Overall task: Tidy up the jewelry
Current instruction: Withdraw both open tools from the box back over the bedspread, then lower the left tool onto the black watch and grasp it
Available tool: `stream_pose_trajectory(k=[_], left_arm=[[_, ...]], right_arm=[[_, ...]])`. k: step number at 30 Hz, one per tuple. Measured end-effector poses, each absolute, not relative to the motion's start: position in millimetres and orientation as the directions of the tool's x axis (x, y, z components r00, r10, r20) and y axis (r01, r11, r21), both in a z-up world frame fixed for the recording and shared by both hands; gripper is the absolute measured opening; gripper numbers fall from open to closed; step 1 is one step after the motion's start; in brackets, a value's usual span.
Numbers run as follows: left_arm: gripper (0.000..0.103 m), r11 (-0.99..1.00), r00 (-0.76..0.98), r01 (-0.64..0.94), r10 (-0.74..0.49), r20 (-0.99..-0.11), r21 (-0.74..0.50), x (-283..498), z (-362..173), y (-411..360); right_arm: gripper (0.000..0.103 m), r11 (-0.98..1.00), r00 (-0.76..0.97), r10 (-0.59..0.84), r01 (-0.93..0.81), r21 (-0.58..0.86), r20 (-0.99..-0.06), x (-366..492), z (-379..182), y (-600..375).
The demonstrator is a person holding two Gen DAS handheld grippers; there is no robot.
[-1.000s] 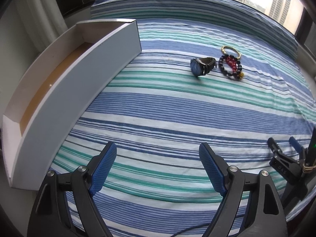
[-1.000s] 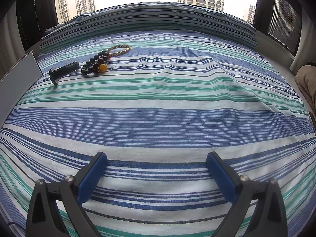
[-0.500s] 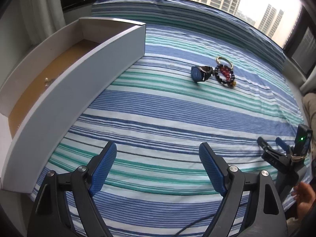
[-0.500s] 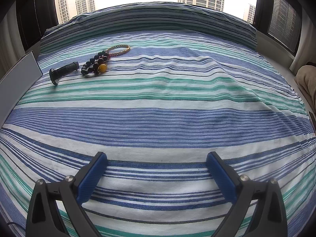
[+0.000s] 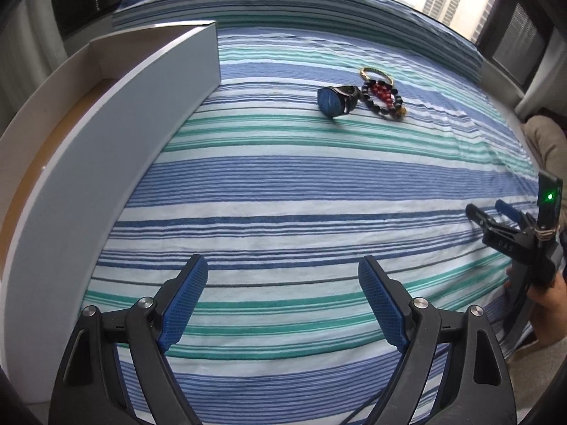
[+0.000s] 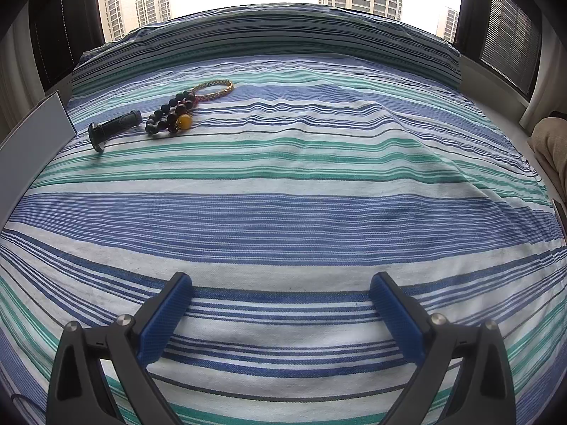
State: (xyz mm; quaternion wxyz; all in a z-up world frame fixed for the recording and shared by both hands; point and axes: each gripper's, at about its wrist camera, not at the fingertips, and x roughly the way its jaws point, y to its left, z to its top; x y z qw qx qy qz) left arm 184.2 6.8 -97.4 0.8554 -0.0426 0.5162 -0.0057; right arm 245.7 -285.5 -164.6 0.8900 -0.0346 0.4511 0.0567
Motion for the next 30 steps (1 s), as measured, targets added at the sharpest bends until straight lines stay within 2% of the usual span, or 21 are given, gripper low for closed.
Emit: stream_pose_trajectory(k=[18, 27, 30], left_arm=[[0.088, 0.993, 0.433, 0.054, -0.115, -0.894, -0.101, 228, -105, -15], [0.088, 0.984, 0.460, 0.110, -0.177, -0.870, -0.142, 308, -108, -25], [0.088, 0.985, 0.483, 0.127, -0.162, -0.860, -0.114, 339, -115, -32]], right_arm=[[0.103, 0.991, 0.586, 0.070, -0.132, -0.010, -0.807, 246, -165, -285], [0.103, 0.991, 0.586, 0.070, -0.132, -0.010, -0.807, 246, -165, -285], [0.103, 0.991, 0.586, 0.070, -0.132, -0.010, -0.807, 246, -165, -285]])
